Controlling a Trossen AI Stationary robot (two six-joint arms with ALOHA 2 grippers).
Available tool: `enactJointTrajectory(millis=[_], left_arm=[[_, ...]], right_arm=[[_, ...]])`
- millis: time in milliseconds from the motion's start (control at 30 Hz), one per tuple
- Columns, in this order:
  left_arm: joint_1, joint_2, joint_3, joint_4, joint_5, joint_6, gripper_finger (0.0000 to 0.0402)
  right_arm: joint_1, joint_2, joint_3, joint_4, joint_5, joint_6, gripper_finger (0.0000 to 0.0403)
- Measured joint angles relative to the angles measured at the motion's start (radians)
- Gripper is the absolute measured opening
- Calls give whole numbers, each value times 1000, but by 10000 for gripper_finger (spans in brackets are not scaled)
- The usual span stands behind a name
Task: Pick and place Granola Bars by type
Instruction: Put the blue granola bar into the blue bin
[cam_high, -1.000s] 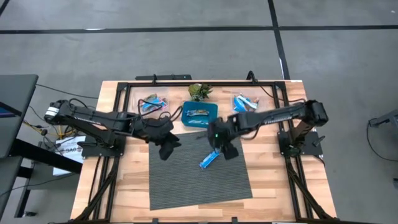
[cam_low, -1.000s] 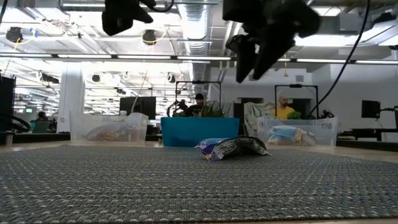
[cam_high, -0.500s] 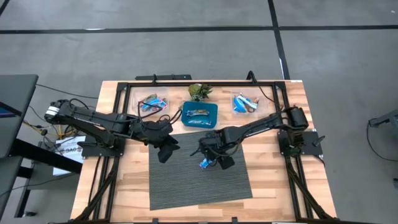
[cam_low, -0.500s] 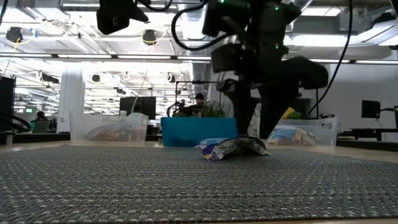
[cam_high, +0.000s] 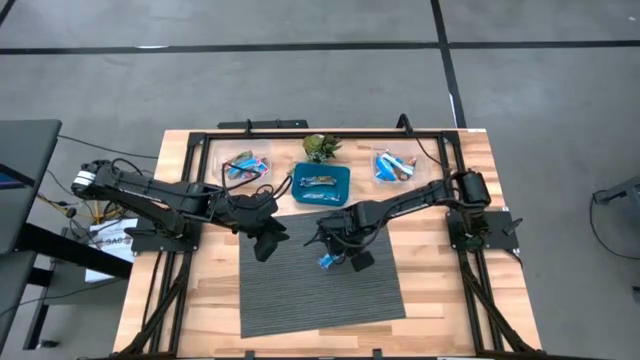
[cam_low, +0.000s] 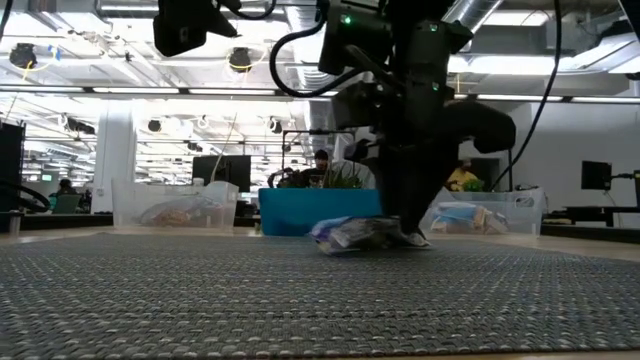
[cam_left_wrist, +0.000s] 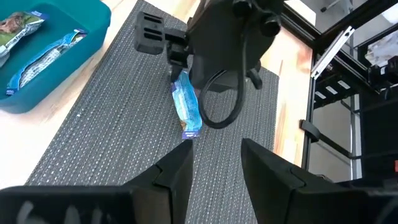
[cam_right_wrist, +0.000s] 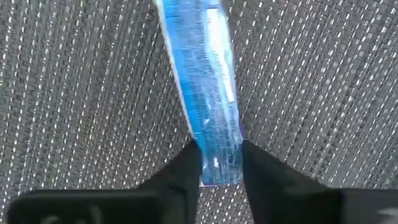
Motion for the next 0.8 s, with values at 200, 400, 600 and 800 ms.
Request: enactJointTrajectory(millis=[200, 400, 600, 800], left_arm=[[0, 0, 0, 0, -2, 0, 127], [0, 0, 0, 5, -22, 0, 127], [0, 0, 0, 61, -66, 3, 127], [0, 0, 0, 84, -214, 8, 127]], right_arm=[[-4, 0, 0, 12, -28, 5, 37], [-35, -27, 8, 39, -156, 100, 16], [-100, -135, 37, 148, -224, 209, 18], [-224, -259, 42, 232, -161, 337, 15]])
